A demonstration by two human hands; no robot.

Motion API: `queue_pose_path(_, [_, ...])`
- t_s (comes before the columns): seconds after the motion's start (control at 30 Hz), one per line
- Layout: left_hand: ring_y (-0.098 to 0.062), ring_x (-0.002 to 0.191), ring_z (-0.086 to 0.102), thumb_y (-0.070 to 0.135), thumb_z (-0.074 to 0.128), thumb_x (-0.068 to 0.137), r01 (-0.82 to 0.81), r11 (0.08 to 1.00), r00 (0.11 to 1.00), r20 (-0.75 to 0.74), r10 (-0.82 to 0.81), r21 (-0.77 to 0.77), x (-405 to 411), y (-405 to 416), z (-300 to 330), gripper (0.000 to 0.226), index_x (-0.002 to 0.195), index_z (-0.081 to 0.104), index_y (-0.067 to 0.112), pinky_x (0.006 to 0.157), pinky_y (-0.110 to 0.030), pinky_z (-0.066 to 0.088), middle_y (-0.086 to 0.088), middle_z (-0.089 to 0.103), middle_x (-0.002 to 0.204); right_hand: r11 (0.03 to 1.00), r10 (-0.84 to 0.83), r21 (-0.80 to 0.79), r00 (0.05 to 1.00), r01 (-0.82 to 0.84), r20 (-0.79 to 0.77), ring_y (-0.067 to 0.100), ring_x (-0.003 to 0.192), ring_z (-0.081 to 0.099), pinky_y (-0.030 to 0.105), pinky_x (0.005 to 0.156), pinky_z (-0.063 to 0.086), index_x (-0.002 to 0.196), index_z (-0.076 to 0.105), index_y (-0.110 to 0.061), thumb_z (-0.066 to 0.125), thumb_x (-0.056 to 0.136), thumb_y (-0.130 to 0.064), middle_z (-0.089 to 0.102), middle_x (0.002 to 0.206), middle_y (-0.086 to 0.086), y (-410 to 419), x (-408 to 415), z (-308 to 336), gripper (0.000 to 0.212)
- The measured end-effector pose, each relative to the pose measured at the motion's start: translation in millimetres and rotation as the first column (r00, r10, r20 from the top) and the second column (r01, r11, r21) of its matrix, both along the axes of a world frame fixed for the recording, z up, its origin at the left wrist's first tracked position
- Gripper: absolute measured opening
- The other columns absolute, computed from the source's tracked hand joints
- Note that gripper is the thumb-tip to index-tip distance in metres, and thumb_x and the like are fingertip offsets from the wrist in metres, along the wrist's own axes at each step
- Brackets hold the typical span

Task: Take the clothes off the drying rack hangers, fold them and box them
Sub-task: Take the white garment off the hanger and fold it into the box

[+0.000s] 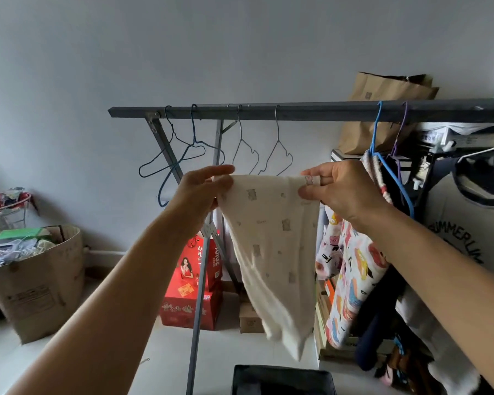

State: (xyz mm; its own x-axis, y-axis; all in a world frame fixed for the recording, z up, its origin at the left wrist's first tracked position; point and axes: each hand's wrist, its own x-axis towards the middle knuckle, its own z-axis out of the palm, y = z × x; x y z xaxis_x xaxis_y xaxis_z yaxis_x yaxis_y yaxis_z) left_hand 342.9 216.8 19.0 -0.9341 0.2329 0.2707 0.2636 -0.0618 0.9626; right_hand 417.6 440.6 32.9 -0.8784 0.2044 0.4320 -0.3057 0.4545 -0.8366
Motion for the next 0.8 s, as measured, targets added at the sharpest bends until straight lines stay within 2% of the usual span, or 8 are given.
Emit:
queue_pose_path(0.07, [-0.025,0.100,0.061,-0.004,0.070,0.080,0.054,0.993,0.997,-0.053,-0.060,-0.108,-1.3,-3.3,1.9,0.049,0.128,0.059,0.005,0.094,-0.036,0.052,-0.015,0.061,0.109,0.985,-0.083,0.151,0.996,0.088,-0.039,0.009,0.076,0.070,0.030,0.077,0.058,0.075,0.067,-0.028,0.079,0.077,-0.008,0.073,0.081,-0.003,0.0,2.1,1.2,0.023])
queue_pose_path(0.13, [-0.025,0.100,0.063,-0.005,0.073,0.078,-0.017,0.936,0.980,-0.192,-0.054,-0.350,-1.4,-6.7,4.4,0.050,0.126,0.061,0.007,0.095,-0.040,0.052,-0.013,0.064,0.110,0.949,-0.148,0.272,0.987,0.160,-0.063,0.013,0.079,0.070,0.039,0.081,0.057,0.076,0.069,-0.028,0.079,0.077,-0.022,0.073,0.080,-0.005,0.6,4.9,2.7,0.012])
queue_pose_path(0.23, [-0.016,0.079,0.058,0.012,0.066,0.089,-0.224,0.785,0.895,-0.440,-0.069,-0.577,-2.1,-12.4,8.7,0.011,0.095,0.070,0.020,0.077,-0.031,0.049,-0.001,0.066,0.082,0.917,-0.157,0.360,0.985,0.174,-0.076,0.011,0.078,0.065,0.036,0.076,0.055,0.089,0.070,-0.023,0.073,0.083,-0.028,0.069,0.079,-0.008,0.7,9.5,6.9,0.007])
queue_pose_path(0.3, [-0.016,0.068,0.049,0.024,0.066,0.091,-0.298,0.756,0.857,-0.512,-0.057,-0.583,-1.7,-16.4,10.9,0.017,0.074,0.065,0.026,0.067,-0.030,0.040,0.000,0.058,0.070,0.919,-0.124,0.367,0.989,0.145,-0.079,0.011,0.079,0.060,0.029,0.069,0.047,0.089,0.068,-0.020,0.068,0.088,-0.026,0.064,0.081,-0.004,0.6,11.3,9.8,0.006])
queue_pose_path(0.37, [-0.016,0.071,0.051,0.030,0.065,0.090,-0.223,0.836,0.896,-0.444,-0.027,-0.501,-0.5,-19.0,11.9,0.022,0.072,0.065,0.018,0.070,-0.031,0.041,-0.006,0.059,0.074,0.955,-0.074,0.286,0.997,0.080,-0.034,0.019,0.089,0.061,0.033,0.072,0.048,0.089,0.066,-0.015,0.063,0.092,-0.026,0.066,0.093,0.010,1.8,8.7,9.9,0.011])
queue_pose_path(0.47, [-0.014,0.082,0.064,0.028,0.056,0.094,0.103,0.984,0.981,-0.149,-0.124,-0.144,3.6,-16.0,8.5,0.026,0.090,0.068,0.005,0.081,-0.031,0.051,-0.006,0.066,0.084,0.999,0.036,0.038,0.998,-0.038,0.053,0.025,0.083,0.058,0.042,0.076,0.048,0.090,0.063,-0.011,0.056,0.095,-0.031,0.066,0.091,0.020,2.5,4.9,6.1,0.022])
queue_pose_path(0.6, [-0.018,0.075,0.067,0.034,0.050,0.096,0.221,0.966,0.973,0.035,-0.228,0.132,3.4,-8.4,0.2,0.034,0.102,0.064,0.004,0.070,-0.033,0.061,-0.011,0.066,0.085,0.980,0.109,-0.176,0.992,-0.096,0.064,0.021,0.070,0.053,0.031,0.062,0.041,0.078,0.057,-0.015,0.053,0.095,-0.035,0.057,0.072,0.005,-2.1,-2.4,-1.0,0.027])
queue_pose_path(0.8, [-0.017,0.062,0.067,0.042,0.046,0.099,0.222,0.928,0.956,0.120,-0.267,0.298,8.0,-1.6,-5.0,0.043,0.098,0.063,0.002,0.059,-0.029,0.060,-0.011,0.066,0.071,0.822,0.270,-0.533,0.961,-0.200,0.056,0.020,0.078,0.068,0.030,0.070,0.053,0.099,0.067,-0.004,0.043,0.102,-0.030,0.070,0.086,0.011,-8.8,-6.1,3.1,0.035])
